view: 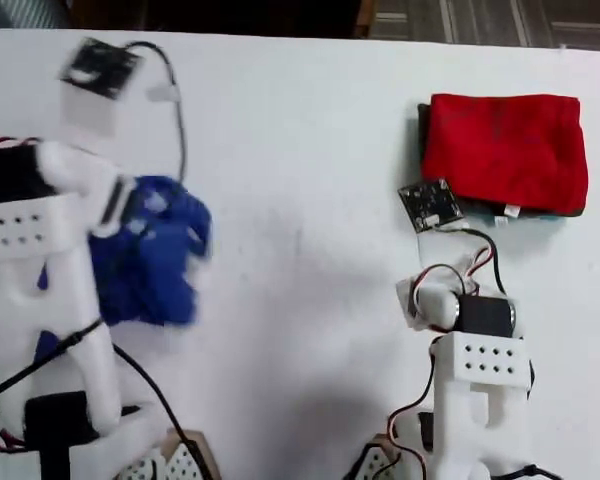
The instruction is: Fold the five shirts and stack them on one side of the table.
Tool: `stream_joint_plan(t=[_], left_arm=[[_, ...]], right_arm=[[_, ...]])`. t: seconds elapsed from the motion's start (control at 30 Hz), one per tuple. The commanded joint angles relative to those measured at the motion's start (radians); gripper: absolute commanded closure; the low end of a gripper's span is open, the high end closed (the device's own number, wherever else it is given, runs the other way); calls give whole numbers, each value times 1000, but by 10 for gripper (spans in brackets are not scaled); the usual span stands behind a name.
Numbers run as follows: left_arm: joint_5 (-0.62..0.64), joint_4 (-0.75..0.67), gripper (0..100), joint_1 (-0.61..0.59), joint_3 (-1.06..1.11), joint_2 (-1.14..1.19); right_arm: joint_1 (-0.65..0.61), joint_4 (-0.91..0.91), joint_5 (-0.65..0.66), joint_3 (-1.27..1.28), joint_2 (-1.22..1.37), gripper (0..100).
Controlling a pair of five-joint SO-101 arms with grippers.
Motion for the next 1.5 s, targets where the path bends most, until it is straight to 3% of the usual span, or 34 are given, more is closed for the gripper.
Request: stream_joint_plan(t=[0.0, 0.17, 0.33, 0.47, 0.57, 0.87, 1.0, 1.07, 1.3, 1.47], left_arm=[[12, 6, 793, 25, -27, -51], [3, -41, 792, -129, -22, -34], [-48, -245, 790, -327, 196, 78], [-68, -440, 789, -408, 295, 230], [-68, -500, 789, -436, 282, 359], [-71, -502, 807, -453, 81, 674], [-66, -473, 989, -502, 2, 712], [-68, -454, 947, -520, -25, 713], [-72, -408, 956, -546, -105, 717], [-66, -307, 837, -499, -166, 710]], right_arm=[[10, -8, -8, -5, -19, 836], [-19, -10, -6, -6, -19, 835], [-76, -12, -12, -6, -19, 769], [-137, -13, -12, -6, -19, 687], [-185, -13, -12, -6, -19, 676], [-229, -13, -12, -6, -19, 676], [-229, -13, -12, -6, -19, 676], [-229, -13, -12, -6, -19, 676], [-231, -15, -12, -6, -19, 676], [-231, -15, -12, -6, -19, 676]])
